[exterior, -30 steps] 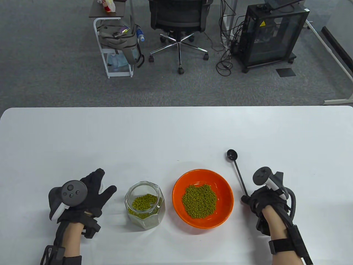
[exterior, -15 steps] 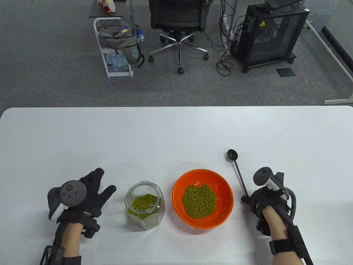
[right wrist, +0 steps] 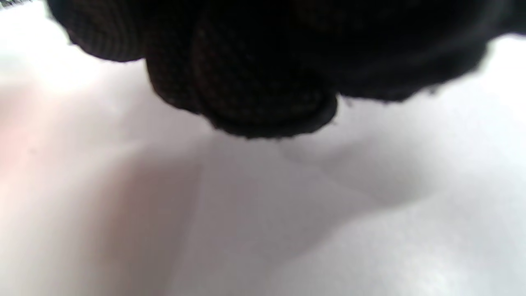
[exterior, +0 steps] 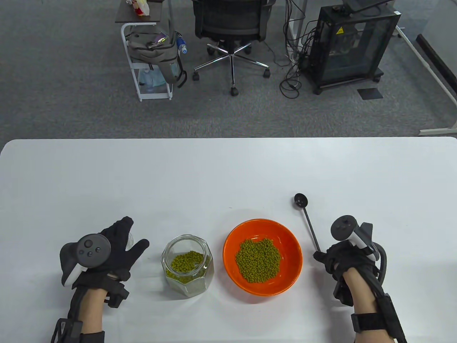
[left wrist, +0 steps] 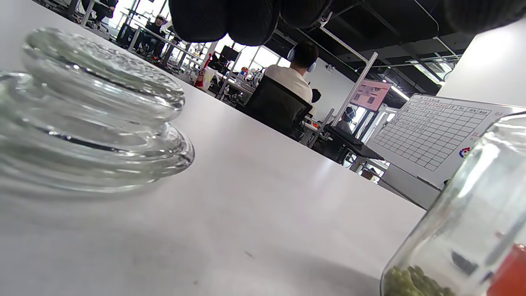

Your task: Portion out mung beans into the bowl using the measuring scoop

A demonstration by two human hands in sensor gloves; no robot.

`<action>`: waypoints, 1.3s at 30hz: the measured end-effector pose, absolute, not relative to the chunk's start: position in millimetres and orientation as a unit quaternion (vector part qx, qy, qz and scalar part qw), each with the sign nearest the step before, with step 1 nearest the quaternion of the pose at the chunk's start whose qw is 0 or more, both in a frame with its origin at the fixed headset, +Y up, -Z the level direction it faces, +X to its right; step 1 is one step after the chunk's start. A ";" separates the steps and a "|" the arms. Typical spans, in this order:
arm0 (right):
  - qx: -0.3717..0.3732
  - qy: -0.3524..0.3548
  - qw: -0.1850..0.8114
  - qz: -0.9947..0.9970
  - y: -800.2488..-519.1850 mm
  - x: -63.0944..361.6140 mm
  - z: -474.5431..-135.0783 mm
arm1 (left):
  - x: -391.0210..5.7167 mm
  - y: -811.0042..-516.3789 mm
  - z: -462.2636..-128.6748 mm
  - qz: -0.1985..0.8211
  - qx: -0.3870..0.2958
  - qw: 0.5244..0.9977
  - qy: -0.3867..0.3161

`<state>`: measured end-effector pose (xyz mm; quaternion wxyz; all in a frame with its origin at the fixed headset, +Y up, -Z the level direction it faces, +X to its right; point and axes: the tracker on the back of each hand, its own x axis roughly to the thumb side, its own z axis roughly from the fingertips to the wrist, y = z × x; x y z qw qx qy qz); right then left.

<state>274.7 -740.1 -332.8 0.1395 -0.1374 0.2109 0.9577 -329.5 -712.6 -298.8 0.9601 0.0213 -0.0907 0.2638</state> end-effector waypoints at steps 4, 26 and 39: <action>-0.128 0.138 0.161 0.969 -720.0 272.9 -325.2 | -331.1 -711.0 -298.2 0.257 0.029 0.962 -0.088; -0.022 -0.151 0.139 0.978 -678.1 235.3 -295.0 | -355.6 -730.8 -306.8 0.122 0.020 0.991 0.060; -0.024 -0.139 0.145 0.979 -681.7 235.4 -296.7 | -364.7 -758.3 -320.6 0.095 -0.051 0.989 0.106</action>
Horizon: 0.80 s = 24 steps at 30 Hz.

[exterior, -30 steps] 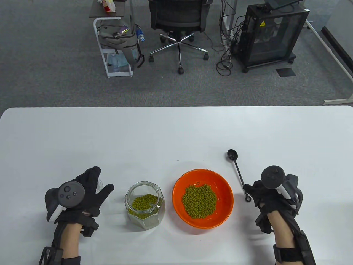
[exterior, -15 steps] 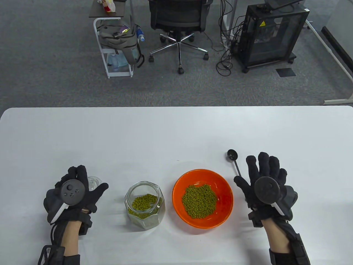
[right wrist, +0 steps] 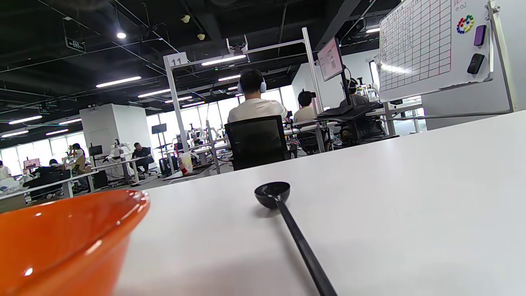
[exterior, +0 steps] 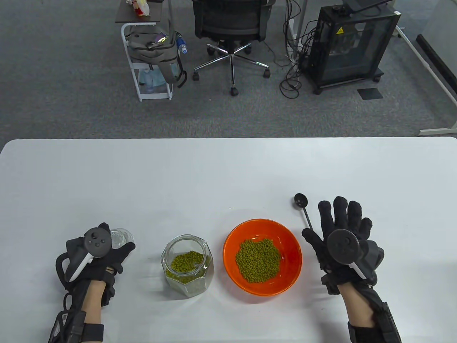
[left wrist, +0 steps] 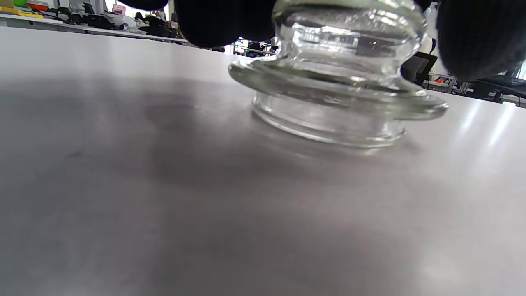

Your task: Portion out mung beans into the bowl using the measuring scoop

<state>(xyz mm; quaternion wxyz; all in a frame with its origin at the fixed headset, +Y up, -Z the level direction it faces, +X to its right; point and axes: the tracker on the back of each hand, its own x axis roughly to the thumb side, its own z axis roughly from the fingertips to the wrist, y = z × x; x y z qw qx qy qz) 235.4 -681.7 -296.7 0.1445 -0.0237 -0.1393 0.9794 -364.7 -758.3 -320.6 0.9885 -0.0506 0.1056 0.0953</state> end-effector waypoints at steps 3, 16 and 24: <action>-0.024 -0.136 0.146 0.980 -681.8 235.3 -296.7 | -366.4 -763.0 -322.0 0.120 -0.043 0.986 0.104; -0.028 -0.126 0.149 0.980 -682.2 235.2 -297.3 | -358.9 -758.6 -325.1 0.073 0.015 0.992 0.100; -0.029 -0.127 0.153 0.980 -681.3 237.1 -297.9 | -354.7 -727.9 -310.9 0.096 0.096 0.987 0.084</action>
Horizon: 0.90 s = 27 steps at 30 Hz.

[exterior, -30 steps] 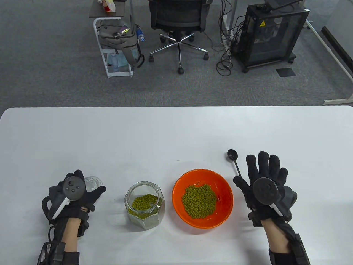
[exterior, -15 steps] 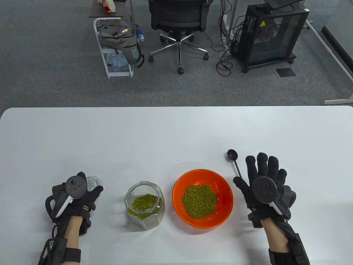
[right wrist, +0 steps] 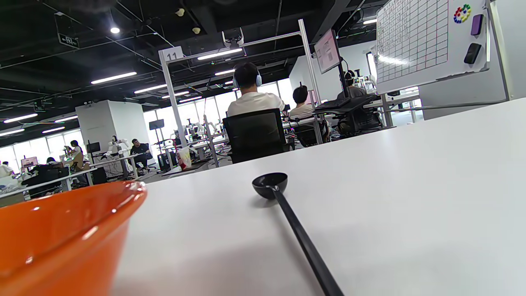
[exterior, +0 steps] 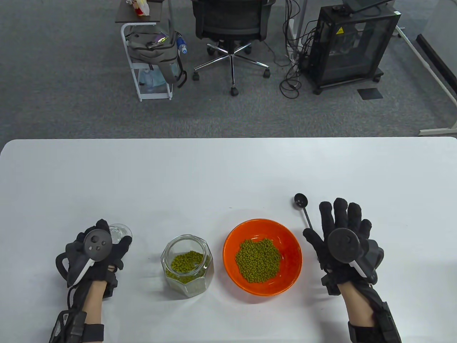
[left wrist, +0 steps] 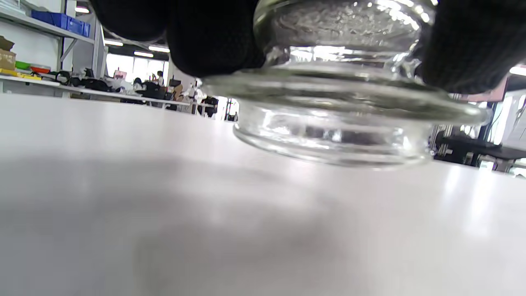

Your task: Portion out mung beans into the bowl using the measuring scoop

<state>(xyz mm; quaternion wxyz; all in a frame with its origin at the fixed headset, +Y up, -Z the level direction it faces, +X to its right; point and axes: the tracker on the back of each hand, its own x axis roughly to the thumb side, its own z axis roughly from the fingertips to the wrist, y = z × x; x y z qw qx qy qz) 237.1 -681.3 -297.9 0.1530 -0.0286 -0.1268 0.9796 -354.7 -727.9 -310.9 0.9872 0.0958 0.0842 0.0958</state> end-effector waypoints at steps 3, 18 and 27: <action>-0.030 -0.128 0.155 0.979 -681.1 238.1 -298.0 | -351.6 -712.5 -302.9 0.108 0.122 0.984 0.068; -0.040 -0.114 0.153 0.981 -681.8 239.2 -298.4 | -285.6 -631.4 -250.8 0.167 0.284 0.940 -0.088; -0.043 -0.112 0.153 0.981 -681.8 240.3 -298.9 | -228.5 -627.4 -240.2 0.148 0.249 0.940 -0.181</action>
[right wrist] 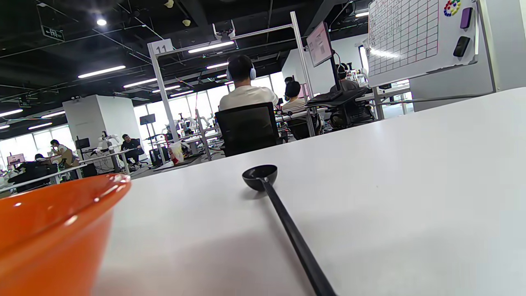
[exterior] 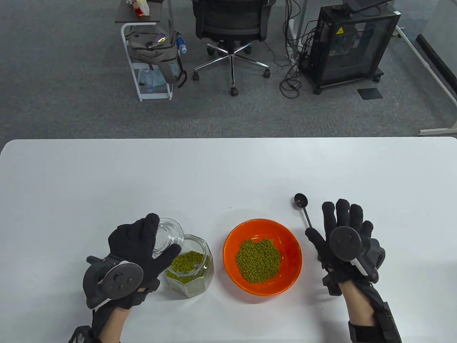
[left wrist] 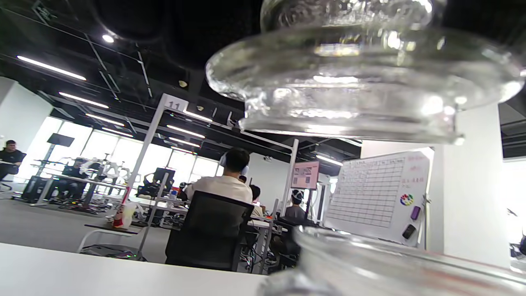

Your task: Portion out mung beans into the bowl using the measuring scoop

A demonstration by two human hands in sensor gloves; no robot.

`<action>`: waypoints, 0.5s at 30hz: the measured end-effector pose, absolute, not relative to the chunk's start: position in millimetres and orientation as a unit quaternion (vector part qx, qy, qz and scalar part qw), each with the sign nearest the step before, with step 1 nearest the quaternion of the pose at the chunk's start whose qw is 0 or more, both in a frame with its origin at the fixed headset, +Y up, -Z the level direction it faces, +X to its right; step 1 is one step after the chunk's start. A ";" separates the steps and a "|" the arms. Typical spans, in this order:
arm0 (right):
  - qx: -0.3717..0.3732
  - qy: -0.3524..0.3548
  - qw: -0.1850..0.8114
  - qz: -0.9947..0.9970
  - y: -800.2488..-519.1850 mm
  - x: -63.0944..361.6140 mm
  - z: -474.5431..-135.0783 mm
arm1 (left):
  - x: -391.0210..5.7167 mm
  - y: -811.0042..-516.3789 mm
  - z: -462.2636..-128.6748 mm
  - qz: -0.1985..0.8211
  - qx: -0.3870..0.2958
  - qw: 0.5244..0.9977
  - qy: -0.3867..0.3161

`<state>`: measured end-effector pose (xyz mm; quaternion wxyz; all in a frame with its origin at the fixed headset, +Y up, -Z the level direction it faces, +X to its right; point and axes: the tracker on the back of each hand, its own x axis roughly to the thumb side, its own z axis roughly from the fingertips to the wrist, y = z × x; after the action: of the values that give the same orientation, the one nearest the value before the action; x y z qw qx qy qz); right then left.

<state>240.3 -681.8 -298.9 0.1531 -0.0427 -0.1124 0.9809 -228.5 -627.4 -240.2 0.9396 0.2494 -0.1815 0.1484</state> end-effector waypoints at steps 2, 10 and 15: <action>-0.043 -0.112 0.153 0.981 -682.0 240.5 -299.3 | -219.8 -628.4 -239.1 0.138 0.249 0.939 -0.191; -0.042 -0.107 0.155 0.981 -682.4 241.2 -299.9 | -201.5 -636.5 -243.1 0.113 0.221 0.946 -0.210; -0.042 -0.105 0.155 0.981 -682.9 241.1 -300.1 | -197.5 -639.7 -244.5 0.110 0.210 0.948 -0.213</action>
<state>241.1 -682.9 -300.1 0.1546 -0.0417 -0.1052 0.9815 -197.5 -639.7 -244.5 0.9478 0.2103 -0.2131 0.1102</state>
